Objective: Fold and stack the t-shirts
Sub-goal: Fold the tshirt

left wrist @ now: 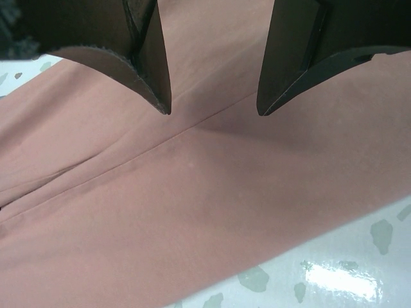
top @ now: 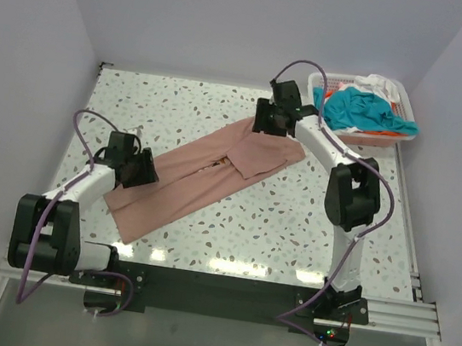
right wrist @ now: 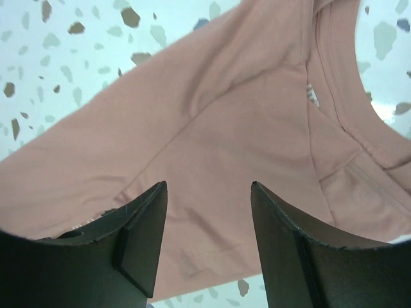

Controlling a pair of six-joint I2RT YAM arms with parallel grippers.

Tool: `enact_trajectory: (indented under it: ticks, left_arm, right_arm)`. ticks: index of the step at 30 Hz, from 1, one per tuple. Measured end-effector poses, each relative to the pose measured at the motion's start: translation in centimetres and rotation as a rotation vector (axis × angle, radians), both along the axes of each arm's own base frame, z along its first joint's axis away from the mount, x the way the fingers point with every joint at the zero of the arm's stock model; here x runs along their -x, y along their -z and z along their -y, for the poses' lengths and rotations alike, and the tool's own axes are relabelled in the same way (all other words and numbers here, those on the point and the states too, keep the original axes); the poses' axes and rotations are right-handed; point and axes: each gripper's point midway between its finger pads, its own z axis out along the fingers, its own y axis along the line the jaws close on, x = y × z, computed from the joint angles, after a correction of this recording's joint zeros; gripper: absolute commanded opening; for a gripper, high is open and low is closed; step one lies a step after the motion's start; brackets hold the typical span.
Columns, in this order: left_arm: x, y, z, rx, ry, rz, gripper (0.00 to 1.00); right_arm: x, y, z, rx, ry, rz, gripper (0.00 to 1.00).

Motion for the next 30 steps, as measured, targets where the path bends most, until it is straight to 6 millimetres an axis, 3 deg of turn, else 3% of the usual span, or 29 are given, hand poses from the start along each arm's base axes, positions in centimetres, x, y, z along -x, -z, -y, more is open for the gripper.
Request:
enact_trajectory:
  ticks: [7,13,21,30]
  left_arm:
    - [0.1,0.8,-0.1,-0.008,-0.004,-0.024,0.61]
    - [0.0,1.3,0.4,-0.002,0.013,-0.028,0.61]
    - [0.5,1.9,0.8,0.007,0.028,-0.03,0.61]
    - [0.7,1.9,2.8,0.036,0.112,-0.03,0.6]
  right_arm:
    - [2.4,3.8,0.9,0.029,0.001,-0.095,0.58]
    - [2.3,5.2,0.7,0.008,0.017,-0.123,0.58]
    - [2.8,9.0,2.2,0.015,0.072,-0.206,0.58]
    - [0.2,8.9,2.6,0.004,0.112,-0.182,0.58]
